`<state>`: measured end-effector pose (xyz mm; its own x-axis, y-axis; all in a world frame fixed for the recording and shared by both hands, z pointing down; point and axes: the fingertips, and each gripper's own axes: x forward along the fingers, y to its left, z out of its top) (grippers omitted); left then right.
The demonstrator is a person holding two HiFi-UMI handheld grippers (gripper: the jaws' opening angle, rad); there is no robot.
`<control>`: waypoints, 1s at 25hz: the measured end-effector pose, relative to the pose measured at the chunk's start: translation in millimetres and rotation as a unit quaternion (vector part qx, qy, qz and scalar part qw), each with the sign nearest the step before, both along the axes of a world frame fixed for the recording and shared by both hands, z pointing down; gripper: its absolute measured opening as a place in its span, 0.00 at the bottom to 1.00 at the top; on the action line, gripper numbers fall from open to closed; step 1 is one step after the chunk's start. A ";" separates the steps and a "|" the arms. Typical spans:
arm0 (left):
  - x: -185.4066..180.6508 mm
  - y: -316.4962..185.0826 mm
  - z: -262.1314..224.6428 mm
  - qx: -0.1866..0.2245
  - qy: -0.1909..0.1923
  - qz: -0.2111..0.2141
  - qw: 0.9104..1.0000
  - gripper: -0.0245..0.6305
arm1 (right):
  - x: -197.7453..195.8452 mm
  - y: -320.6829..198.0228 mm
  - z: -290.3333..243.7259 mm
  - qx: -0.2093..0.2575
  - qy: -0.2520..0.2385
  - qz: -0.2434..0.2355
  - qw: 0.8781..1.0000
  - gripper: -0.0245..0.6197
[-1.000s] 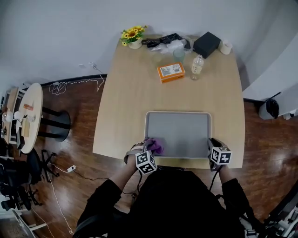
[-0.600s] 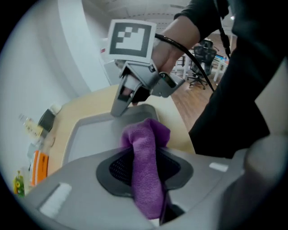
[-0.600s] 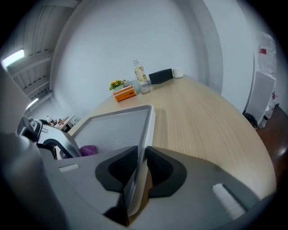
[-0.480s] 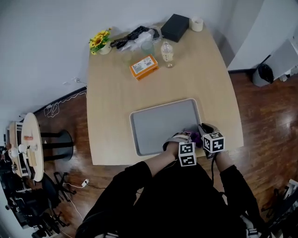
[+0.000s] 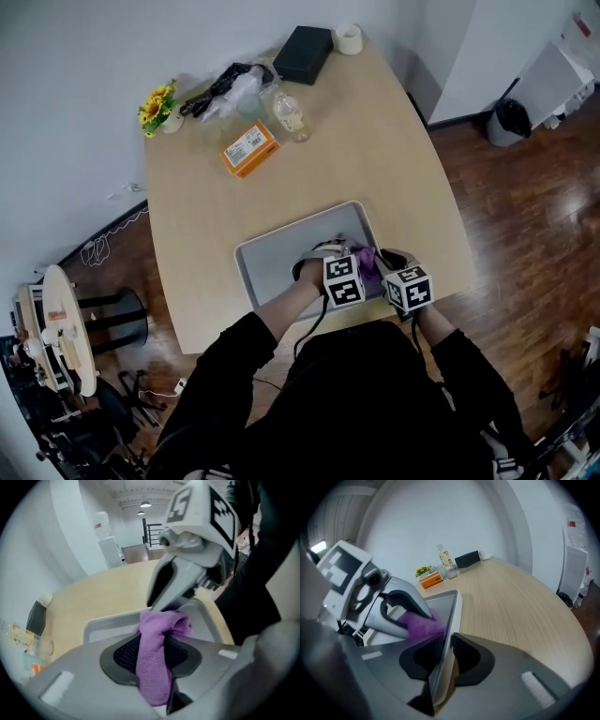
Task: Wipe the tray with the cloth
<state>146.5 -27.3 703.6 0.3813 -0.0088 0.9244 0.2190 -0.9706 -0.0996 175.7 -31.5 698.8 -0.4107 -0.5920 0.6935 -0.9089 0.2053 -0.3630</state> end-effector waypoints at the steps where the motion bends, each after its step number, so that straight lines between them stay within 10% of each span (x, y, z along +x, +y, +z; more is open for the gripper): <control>1: -1.1 -21.1 0.0 0.016 0.001 -0.014 1.000 0.19 | -0.3 0.3 0.3 0.001 0.003 -0.004 1.000 0.15; 9: -8.1 -107.7 -4.1 0.077 0.010 -0.113 0.990 0.19 | 1.1 1.8 1.1 0.000 0.008 -0.017 1.000 0.15; 25: -54.0 93.4 0.3 -0.029 0.035 -0.043 0.998 0.18 | 4.0 2.4 0.1 -0.002 0.017 -0.011 1.000 0.15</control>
